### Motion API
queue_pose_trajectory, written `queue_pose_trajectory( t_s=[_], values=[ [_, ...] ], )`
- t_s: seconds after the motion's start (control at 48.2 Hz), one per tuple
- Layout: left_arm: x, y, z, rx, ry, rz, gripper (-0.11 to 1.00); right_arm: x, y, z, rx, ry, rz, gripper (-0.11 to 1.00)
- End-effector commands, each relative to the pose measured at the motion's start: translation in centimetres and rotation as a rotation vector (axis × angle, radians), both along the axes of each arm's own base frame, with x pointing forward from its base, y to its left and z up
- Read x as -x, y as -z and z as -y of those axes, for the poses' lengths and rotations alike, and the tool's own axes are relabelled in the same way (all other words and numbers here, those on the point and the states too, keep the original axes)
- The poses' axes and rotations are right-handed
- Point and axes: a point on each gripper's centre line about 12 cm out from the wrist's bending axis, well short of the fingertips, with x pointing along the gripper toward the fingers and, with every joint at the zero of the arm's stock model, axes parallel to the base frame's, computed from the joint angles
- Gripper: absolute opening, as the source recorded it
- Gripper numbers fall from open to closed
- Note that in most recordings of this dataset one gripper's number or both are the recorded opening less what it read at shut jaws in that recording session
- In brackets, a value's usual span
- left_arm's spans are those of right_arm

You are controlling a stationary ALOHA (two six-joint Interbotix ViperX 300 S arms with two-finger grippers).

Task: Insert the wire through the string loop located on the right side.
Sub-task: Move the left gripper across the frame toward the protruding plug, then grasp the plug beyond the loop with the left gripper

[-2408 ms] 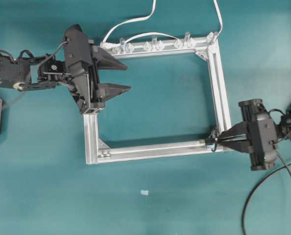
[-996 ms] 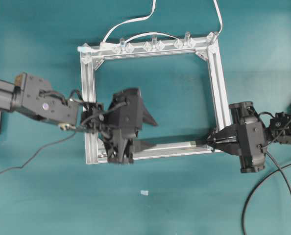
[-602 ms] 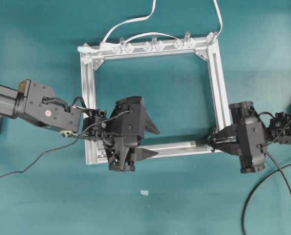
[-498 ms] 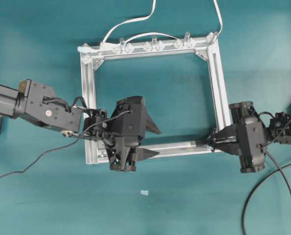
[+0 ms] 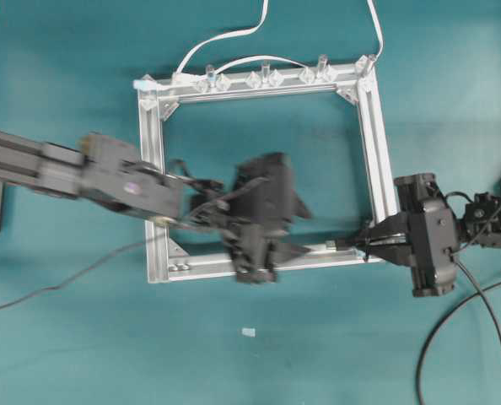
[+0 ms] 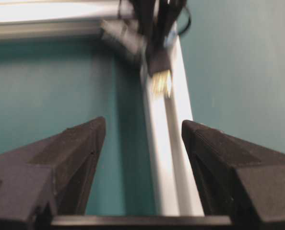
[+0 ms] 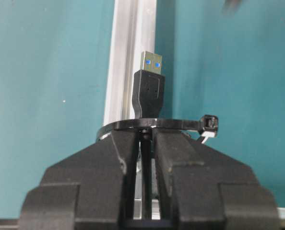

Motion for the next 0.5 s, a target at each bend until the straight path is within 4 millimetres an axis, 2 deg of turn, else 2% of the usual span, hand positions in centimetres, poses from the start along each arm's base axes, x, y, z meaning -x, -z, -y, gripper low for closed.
queue_pose_trajectory(
  t_s=[0.0,0.125,0.249,0.477],
  values=[
    [-2.8,-1.2,0.3,0.010,-0.001,0.062,0.67,-0.2,-0.4,0.0,0.001,0.003,0.020,0.12],
    [-5.2,-0.6,0.6,0.012,-0.001,0.084,0.67,-0.2,-0.4,0.0,0.002,0.003,0.023,0.12],
    [-6.3,-0.4,0.8,0.013,0.002,0.093,0.67,-0.2,-0.4,0.0,0.002,0.002,0.021,0.12],
    [-5.6,1.1,1.9,0.006,0.026,-0.007,0.67,0.0,-0.2,0.1,0.003,0.003,0.014,0.12]
  ],
)
